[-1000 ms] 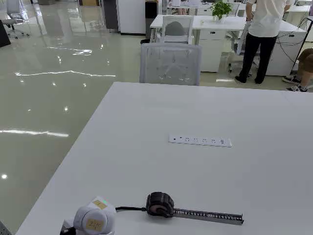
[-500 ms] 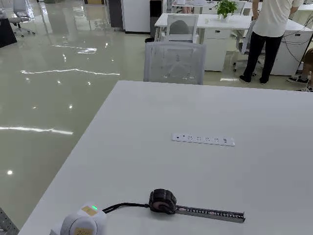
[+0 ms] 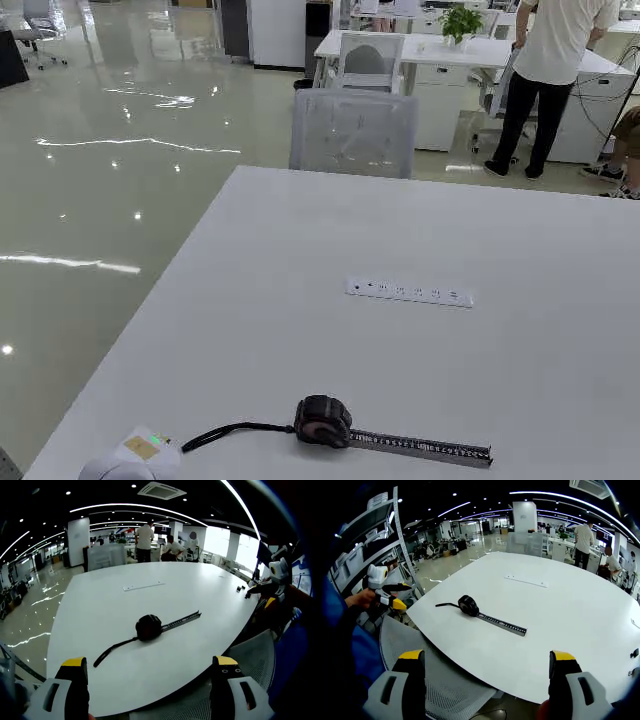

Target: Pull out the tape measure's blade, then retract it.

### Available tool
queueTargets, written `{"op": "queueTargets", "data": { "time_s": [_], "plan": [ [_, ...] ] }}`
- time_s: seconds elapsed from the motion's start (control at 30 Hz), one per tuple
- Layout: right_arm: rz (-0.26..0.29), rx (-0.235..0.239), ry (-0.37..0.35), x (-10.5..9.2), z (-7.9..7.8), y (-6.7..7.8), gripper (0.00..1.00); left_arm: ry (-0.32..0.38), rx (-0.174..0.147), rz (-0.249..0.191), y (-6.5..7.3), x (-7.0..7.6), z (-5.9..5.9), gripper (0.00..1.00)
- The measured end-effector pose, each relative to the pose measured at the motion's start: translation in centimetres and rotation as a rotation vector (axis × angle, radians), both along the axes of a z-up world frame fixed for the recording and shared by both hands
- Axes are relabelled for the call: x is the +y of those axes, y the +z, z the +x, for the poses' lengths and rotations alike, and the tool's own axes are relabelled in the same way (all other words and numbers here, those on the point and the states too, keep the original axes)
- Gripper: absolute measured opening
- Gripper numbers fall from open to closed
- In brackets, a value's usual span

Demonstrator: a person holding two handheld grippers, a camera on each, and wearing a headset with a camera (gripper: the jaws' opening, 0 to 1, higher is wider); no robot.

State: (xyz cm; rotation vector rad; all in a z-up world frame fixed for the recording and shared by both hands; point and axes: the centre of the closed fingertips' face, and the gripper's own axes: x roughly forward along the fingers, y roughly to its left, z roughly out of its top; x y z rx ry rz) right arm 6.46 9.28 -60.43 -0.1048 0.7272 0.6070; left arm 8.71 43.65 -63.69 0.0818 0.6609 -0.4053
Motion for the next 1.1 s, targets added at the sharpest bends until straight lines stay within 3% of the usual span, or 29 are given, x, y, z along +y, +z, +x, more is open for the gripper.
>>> {"op": "queueTargets", "data": {
  "time_s": [0.33,0.77,1.1],
  "plan": [
    [-0.011,0.001,-0.007,-0.1,-0.5,0.7,1.0,0.012,-0.004,0.001,0.4,0.5,0.6,1.0],
    [-0.012,0.012,-0.024,-0.4,0.2,0.6,1.0,0.029,0.0,0.002,0.3,1.2,1.6,1.0],
    [-0.013,0.019,-0.02,-0.5,0.1,0.2,1.0,0.041,0.01,0.006,0.0,1.3,1.2,1.0]
  ]
}}
